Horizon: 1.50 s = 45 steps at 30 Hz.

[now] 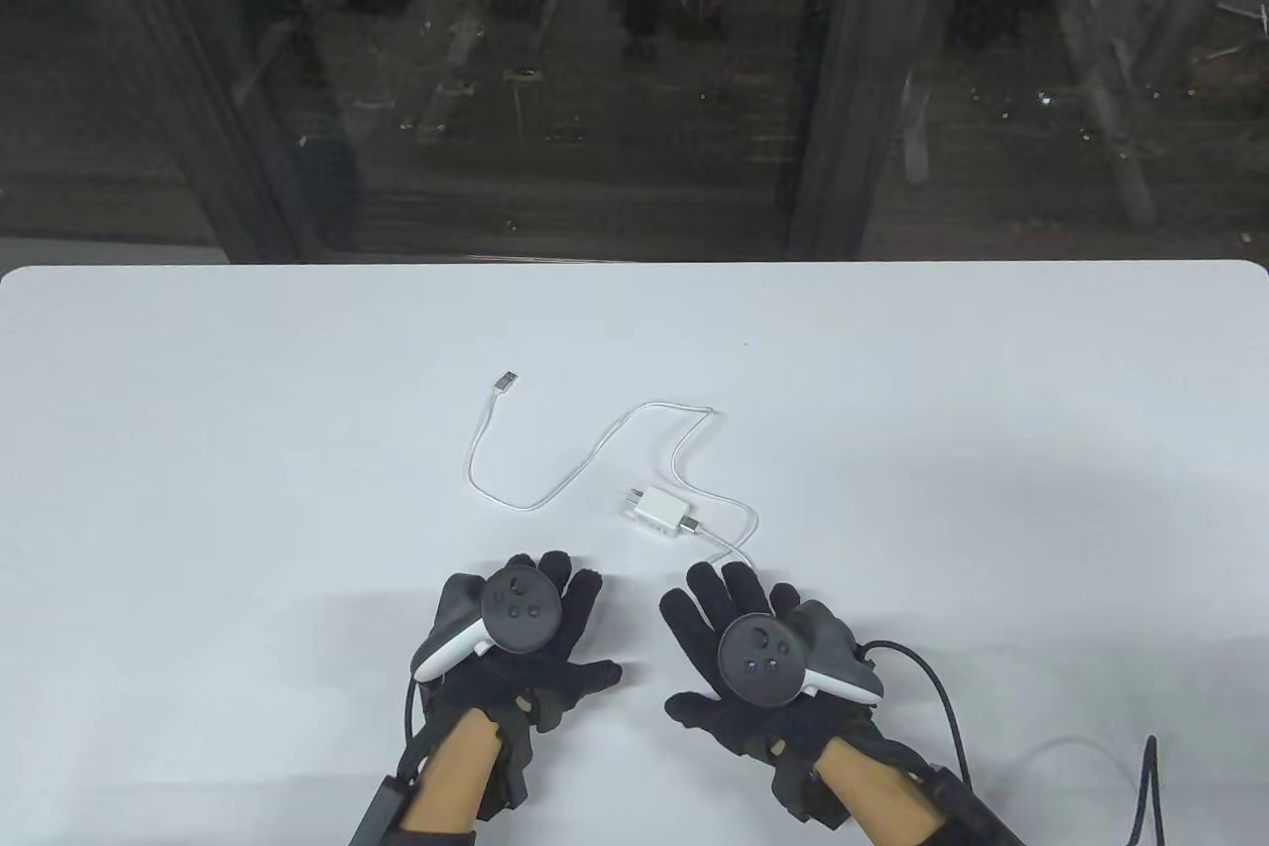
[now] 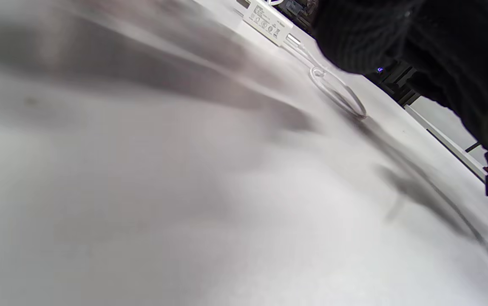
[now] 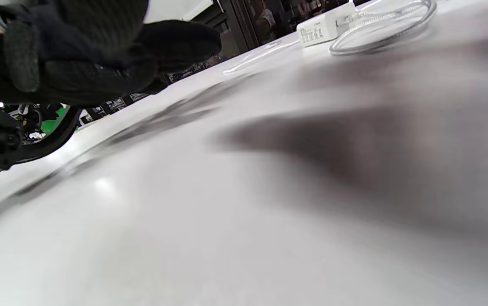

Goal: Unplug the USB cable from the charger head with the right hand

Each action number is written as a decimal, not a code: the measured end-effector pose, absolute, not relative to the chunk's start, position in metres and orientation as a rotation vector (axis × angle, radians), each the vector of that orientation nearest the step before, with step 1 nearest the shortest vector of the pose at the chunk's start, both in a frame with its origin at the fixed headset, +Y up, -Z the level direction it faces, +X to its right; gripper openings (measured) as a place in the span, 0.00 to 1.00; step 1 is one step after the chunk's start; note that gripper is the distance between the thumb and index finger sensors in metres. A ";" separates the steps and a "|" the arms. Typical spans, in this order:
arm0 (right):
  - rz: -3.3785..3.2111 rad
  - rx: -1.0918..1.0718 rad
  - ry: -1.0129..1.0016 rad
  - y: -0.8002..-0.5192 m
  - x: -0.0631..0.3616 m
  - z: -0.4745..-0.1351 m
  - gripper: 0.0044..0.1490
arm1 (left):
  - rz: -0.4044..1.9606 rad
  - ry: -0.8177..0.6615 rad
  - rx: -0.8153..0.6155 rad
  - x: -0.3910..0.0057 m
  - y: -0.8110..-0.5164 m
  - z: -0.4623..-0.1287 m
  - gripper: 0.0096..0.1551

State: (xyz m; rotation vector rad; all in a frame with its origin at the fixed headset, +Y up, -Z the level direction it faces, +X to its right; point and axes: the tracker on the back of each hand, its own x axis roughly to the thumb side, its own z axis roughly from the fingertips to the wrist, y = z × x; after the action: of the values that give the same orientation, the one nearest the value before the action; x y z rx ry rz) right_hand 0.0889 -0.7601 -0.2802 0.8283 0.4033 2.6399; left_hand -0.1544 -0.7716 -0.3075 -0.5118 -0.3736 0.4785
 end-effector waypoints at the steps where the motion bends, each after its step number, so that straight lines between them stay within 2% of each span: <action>1: 2.636 0.819 0.401 -0.760 0.089 -0.280 0.56 | 0.487 -0.378 -0.513 -0.154 -0.772 -0.308 0.55; 26: 2.553 0.722 0.436 -0.770 0.096 -0.289 0.56 | 0.579 -0.450 -0.477 -0.150 -0.761 -0.307 0.51; 39: 2.552 0.622 0.396 -0.766 0.109 -0.298 0.54 | 0.598 -0.464 -0.472 -0.149 -0.756 -0.306 0.49; 45: 2.445 0.504 0.370 -0.758 0.113 -0.312 0.53 | 0.646 -0.461 -0.436 -0.153 -0.747 -0.306 0.49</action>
State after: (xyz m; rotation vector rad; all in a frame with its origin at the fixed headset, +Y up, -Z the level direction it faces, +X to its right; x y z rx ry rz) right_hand 0.1129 -0.7577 -0.3121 0.5043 0.3701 2.4445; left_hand -0.1535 -0.7473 -0.3057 -0.4360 -0.4608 0.6456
